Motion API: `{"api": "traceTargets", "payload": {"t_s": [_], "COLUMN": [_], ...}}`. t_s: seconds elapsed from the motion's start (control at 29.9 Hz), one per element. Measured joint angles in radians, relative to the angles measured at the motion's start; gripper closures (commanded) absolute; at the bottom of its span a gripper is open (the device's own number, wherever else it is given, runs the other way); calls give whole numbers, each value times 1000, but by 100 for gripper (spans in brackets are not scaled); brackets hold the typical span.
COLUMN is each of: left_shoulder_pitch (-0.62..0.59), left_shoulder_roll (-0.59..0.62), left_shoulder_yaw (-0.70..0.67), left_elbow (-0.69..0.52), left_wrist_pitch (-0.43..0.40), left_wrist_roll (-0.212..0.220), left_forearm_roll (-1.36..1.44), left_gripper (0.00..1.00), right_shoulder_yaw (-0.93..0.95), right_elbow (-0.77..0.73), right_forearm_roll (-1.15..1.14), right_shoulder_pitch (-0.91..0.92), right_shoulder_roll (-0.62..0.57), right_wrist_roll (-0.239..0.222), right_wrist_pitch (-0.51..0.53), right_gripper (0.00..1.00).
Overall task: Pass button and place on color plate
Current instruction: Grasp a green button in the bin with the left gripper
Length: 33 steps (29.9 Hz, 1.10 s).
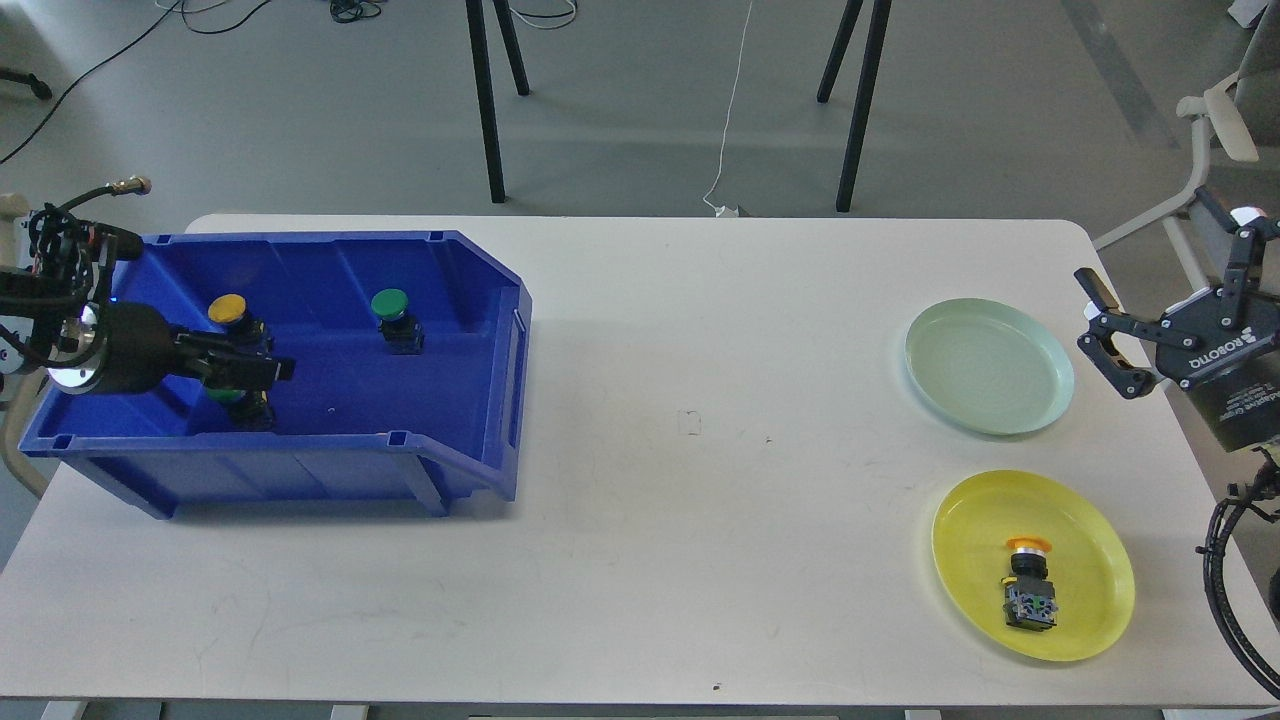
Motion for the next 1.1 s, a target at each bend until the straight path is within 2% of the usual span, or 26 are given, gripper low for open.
{"api": "traceTargets", "payload": {"t_s": [0.37,0.7,0.8,1.0,1.1], "left_shoulder_pitch": [33,60,61,65,66], "left_shoulder_roll": [-40,-42,-42,-41,-40], "left_shoulder_yaw": [-1,1,1,1,2], "left_elbow": [79,85,85,85,85], "left_wrist_pitch": [39,47,47,46,46], "left_wrist_roll": [0,0,0,0,0], "left_forearm_roll": [-1,0,0,0,1], "left_gripper": [3,7,15,44,51], "right_shoulder_yaw": [0,0,0,0,0], "right_elbow": [0,-2,-7,-8,-8], "right_forearm_roll": [0,-1,-1,0,0], "right_shoulder_pitch": [-4,-6,-6,-11,-12], "right_shoulder_roll": [-7,-7,-8,-8,-8], "right_wrist_roll": [0,0,0,0,0], "right_wrist_pitch": [0,0,0,0,0], "right_gripper": [1,1,1,1,1]}}
